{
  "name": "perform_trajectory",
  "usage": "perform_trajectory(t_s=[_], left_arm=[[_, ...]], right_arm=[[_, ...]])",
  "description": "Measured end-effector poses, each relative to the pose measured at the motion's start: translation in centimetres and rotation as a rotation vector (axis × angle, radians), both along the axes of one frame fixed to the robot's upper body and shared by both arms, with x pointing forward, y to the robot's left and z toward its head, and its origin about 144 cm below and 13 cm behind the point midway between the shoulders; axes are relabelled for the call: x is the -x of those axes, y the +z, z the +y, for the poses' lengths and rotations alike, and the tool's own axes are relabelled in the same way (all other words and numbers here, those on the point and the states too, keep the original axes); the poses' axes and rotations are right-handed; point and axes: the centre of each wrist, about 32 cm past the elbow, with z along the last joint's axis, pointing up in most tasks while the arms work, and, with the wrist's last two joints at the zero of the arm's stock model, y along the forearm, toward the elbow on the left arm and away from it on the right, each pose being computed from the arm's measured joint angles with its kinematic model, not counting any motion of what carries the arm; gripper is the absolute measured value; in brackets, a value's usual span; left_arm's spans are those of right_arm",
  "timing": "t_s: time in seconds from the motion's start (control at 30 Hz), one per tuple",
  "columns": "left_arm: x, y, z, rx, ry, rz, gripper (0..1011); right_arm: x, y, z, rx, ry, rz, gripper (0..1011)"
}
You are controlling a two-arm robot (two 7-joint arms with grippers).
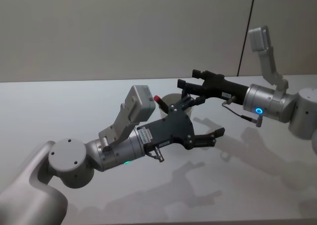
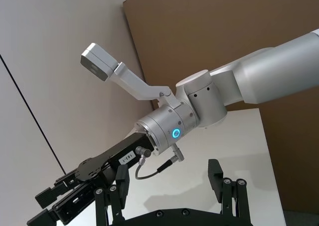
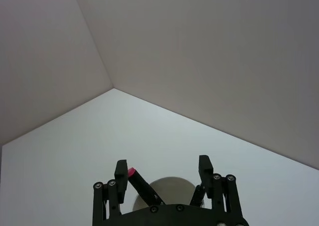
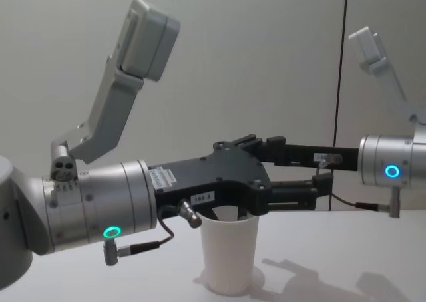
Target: Place the pen into the pen holder.
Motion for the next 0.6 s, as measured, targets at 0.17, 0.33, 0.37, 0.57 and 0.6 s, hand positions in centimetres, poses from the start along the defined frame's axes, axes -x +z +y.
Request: perform_trajectory(t_s=[0.17, 0.33, 0.37, 0.57, 0.6], left_arm=[[0.0, 0.0, 0.0, 0.0, 0.0, 0.0, 1002], [0.0, 0.0, 0.0, 0.0, 0.0, 0.0, 1000], [0.0, 0.0, 0.0, 0.0, 0.0, 0.0, 1000], [0.0, 0.0, 0.0, 0.0, 0.0, 0.0, 1000], [0.0, 0.0, 0.0, 0.0, 0.0, 0.0, 1002]], right_arm=[[-0.01, -0.06, 0.08, 0.001, -0.001, 0.0, 999], [-0.01, -0.11, 0.14, 0.001, -0.001, 0.001, 1002], [-0.01, -0.12, 0.15, 0.001, -0.001, 0.001, 1002], [-0.01, -0.17, 0.16, 0.001, -0.001, 0.002, 1002], [-0.01, -0.17, 0.17, 0.001, -0.001, 0.002, 1002]])
